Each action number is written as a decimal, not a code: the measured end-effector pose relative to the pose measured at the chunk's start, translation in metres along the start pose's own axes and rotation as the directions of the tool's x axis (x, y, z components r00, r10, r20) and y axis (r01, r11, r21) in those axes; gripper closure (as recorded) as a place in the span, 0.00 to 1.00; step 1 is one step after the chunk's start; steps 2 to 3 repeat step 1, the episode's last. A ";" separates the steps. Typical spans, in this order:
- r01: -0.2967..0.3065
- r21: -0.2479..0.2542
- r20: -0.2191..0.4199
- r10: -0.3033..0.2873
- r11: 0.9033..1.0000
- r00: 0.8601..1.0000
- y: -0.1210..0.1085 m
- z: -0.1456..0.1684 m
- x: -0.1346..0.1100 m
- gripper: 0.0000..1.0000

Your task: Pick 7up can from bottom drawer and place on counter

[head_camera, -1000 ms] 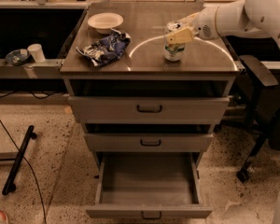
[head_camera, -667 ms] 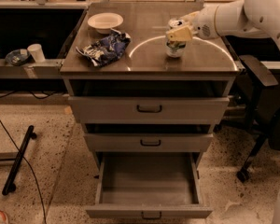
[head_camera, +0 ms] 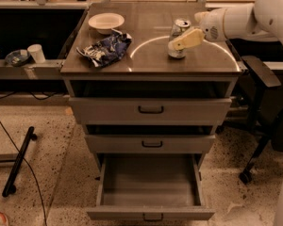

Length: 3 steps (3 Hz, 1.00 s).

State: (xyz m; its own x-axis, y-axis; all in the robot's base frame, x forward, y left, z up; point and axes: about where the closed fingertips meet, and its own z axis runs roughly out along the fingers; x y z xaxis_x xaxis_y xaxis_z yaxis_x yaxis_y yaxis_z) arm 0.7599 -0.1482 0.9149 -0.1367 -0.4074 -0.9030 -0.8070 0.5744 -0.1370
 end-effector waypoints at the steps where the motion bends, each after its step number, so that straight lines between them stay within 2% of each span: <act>1: -0.012 0.042 0.000 0.012 0.999 1.000 -0.011 -0.044 0.011 0.00; 3: -0.012 0.042 0.000 0.012 0.999 1.000 -0.011 -0.044 0.011 0.00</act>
Offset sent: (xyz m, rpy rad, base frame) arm 0.0000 0.0000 0.0000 0.0000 0.0000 0.0000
